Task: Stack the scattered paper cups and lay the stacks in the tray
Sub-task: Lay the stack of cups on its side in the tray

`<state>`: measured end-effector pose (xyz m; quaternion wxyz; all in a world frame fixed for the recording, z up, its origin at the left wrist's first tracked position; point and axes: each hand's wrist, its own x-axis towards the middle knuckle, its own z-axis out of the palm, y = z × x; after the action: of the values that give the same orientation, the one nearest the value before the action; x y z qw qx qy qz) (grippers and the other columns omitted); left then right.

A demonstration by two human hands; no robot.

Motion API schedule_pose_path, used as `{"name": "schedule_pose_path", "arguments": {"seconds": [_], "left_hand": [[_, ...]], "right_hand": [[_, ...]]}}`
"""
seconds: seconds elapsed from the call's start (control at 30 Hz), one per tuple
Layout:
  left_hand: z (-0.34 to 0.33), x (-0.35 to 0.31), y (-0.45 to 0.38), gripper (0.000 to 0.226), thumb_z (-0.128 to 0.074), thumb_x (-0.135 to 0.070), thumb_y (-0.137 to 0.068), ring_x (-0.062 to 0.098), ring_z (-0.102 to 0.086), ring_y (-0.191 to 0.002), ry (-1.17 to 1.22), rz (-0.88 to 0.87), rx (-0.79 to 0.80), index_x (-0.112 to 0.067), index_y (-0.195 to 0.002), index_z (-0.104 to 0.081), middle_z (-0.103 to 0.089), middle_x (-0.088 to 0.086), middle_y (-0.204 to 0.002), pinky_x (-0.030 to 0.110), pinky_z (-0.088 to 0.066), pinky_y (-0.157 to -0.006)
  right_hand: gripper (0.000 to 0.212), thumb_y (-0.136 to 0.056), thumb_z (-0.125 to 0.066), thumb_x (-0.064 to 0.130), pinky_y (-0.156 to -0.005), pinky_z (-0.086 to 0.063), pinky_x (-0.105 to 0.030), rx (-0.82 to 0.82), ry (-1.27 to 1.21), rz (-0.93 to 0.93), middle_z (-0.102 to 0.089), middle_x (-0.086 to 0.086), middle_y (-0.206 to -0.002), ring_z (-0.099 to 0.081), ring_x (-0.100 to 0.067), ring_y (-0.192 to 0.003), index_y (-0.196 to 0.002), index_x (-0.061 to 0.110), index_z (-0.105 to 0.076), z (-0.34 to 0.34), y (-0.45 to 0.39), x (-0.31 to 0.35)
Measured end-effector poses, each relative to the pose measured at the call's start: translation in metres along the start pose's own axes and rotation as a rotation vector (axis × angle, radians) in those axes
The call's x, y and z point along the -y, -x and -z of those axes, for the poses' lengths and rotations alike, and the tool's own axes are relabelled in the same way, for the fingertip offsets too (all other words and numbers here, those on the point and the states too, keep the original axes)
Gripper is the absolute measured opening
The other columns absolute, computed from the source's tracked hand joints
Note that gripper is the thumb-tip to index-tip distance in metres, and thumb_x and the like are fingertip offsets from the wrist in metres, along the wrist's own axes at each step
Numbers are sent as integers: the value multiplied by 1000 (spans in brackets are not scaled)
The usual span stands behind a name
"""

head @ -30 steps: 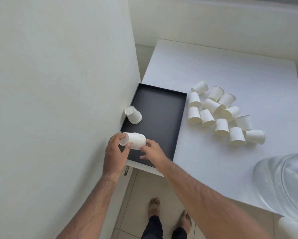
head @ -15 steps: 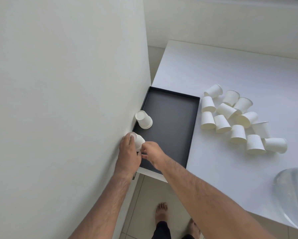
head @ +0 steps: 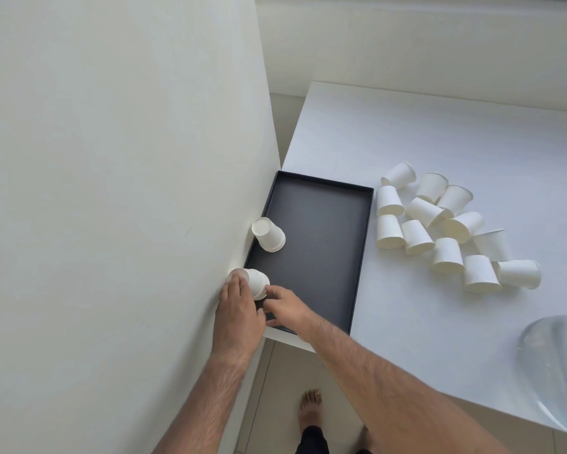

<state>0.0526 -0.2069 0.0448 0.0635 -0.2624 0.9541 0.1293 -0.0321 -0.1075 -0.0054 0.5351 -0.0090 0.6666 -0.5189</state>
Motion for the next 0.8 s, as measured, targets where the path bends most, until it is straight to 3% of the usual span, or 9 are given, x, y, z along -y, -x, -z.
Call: {"name": "schedule_pose_path", "arguments": {"seconds": [0.1,0.27,0.37,0.43,0.5,0.57,0.7,0.8], "left_hand": [[0,-1,5,83,-71,-15,-95,31,-33,-156,11,-35,16,0,-165,-29,-30,13,-171,36,-30,-128],[2,1,6,78,-72,-8,-94,30,-34,-157,29,-58,26,-2,-162,-36,-31,12,-172,35,-27,-129],[2,4,8,75,-72,-7,-93,31,-34,-158,42,-60,43,-2,-159,-38,-33,13,-171,39,-29,-130],[0,6,8,72,-74,-7,-92,33,-36,-157,40,-65,55,-1,-157,-42,-36,15,-170,44,-30,-129],[-2,9,10,72,-78,-6,-90,39,-42,-153,38,-77,46,2,-153,-46,-40,18,-167,49,-35,-126],[-7,9,13,78,-86,-3,-82,45,-50,-145,76,-126,-12,6,-150,-48,-47,23,-161,55,-47,-117],[-19,6,16,83,-90,-6,-79,46,-55,-139,85,-245,-171,5,-149,-47,-49,24,-156,58,-56,-107],[-29,-10,19,63,-72,-21,-92,40,-58,-135,37,-400,-237,4,-146,-51,-54,20,-152,55,-55,-108]], "right_hand": [[53,-92,-51,9,-104,-59,-42,11,48,8,-73,-4,-129,-72,-16,-104,-140,29,-61,0,6,-3],[63,-94,-53,13,-88,-61,-29,56,169,53,-60,9,-147,-62,-14,-126,-155,29,-50,1,13,-6],[62,-97,-53,14,-80,-60,-23,81,297,118,-54,8,-152,-61,-16,-127,-158,25,-46,6,16,-11],[63,-97,-52,12,-89,-54,-20,65,425,160,-51,3,-156,-61,-17,-126,-158,23,-45,12,19,-17],[60,-99,-52,16,-110,-46,-27,9,492,143,-43,3,-161,-56,-18,-137,-158,22,-45,20,24,-25],[52,-101,-53,24,-113,-45,-30,-61,435,119,-45,8,-156,-58,-13,-134,-153,27,-51,35,33,-36],[31,-103,-54,26,-94,-49,-20,-241,273,164,-57,16,-128,-62,1,-111,-132,29,-63,77,64,-55],[23,-104,-56,17,-88,-45,-14,-410,241,188,-60,14,-120,-62,0,-103,-124,23,-66,123,92,-76]]}}
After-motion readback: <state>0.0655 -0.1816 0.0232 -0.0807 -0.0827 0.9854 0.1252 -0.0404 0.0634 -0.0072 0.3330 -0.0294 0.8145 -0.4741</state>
